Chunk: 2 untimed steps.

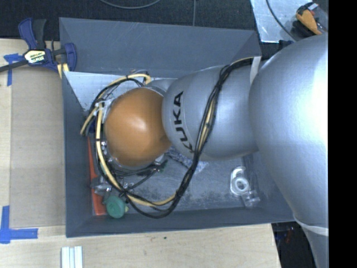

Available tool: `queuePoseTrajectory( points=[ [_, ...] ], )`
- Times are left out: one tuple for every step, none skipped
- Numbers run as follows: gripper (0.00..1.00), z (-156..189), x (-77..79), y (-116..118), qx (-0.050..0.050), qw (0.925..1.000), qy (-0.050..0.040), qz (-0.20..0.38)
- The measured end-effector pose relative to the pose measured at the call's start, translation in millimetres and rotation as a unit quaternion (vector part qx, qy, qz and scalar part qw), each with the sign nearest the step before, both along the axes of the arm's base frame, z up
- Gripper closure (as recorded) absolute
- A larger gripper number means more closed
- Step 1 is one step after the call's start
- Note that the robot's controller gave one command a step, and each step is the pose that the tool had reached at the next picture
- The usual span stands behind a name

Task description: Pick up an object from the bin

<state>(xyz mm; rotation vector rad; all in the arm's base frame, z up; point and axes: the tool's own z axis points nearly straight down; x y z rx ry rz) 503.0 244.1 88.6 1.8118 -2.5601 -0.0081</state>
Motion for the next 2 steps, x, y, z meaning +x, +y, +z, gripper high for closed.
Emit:
queuePoseTrajectory(
  points=[
    [1.0,40,1.7,1,0.001,1.0,-0.0026,0.0],
    [1.0,76,2.5,1,0.002,1.0,-0.0039,0.0]
  ],
)
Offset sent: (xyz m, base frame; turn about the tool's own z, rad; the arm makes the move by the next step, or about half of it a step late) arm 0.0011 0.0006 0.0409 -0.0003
